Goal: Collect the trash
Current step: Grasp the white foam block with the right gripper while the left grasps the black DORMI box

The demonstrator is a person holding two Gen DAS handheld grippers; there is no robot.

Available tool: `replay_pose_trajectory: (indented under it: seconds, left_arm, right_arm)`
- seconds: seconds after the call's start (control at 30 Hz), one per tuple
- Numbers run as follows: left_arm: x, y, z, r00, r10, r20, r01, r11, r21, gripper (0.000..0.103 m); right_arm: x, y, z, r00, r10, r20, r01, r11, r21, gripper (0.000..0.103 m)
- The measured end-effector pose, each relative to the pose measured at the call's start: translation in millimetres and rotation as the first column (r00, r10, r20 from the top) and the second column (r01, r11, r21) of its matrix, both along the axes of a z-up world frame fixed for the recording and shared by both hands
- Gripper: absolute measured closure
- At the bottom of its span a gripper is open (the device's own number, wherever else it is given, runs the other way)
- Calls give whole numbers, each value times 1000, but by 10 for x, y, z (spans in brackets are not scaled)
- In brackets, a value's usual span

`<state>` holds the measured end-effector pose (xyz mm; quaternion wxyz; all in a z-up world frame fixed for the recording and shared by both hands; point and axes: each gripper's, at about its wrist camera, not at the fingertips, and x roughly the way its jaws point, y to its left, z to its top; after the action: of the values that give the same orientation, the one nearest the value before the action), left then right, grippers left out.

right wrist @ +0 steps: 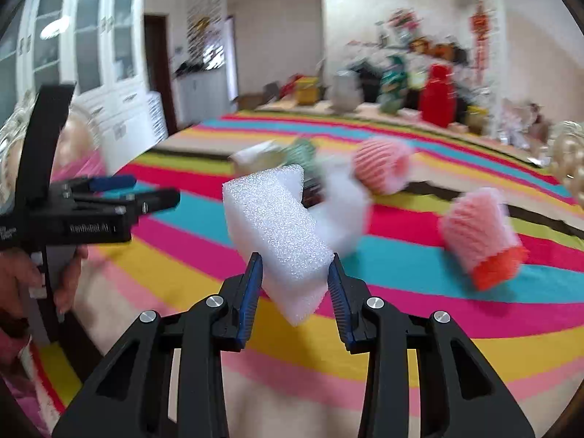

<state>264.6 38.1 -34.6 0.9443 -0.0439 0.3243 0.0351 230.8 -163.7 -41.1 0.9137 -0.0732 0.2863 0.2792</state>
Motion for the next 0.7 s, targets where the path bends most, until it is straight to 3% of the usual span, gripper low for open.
replay_pose_trajectory:
  seconds: [0.27, 0.5, 0.57, 0.67, 0.7]
  left_arm:
    - [519, -382, -70, 997, -61, -40, 62, 998, 34, 5]
    - [867, -542, -239, 991, -77, -105, 87, 992, 91, 21]
    - [946, -551, -280, 987, -86, -136, 99, 991, 85, 32]
    - [1014, -562, -339, 979, -108, -172, 122, 990, 76, 55]
    - [1021, -570, -352, 976, -126, -180, 141, 988, 68, 58]
  right_arm:
    - [176, -487, 47, 982, -187, 2, 184, 972, 145, 67]
    - [230, -534, 43, 972, -233, 1, 230, 960, 161, 67]
    - [232, -524, 33, 973, -231, -2, 229, 960, 159, 67]
    - [224, -516, 22, 974, -226, 2, 224, 963, 149, 67]
    - [227, -514, 22, 974, -225, 3, 222, 964, 146, 67]
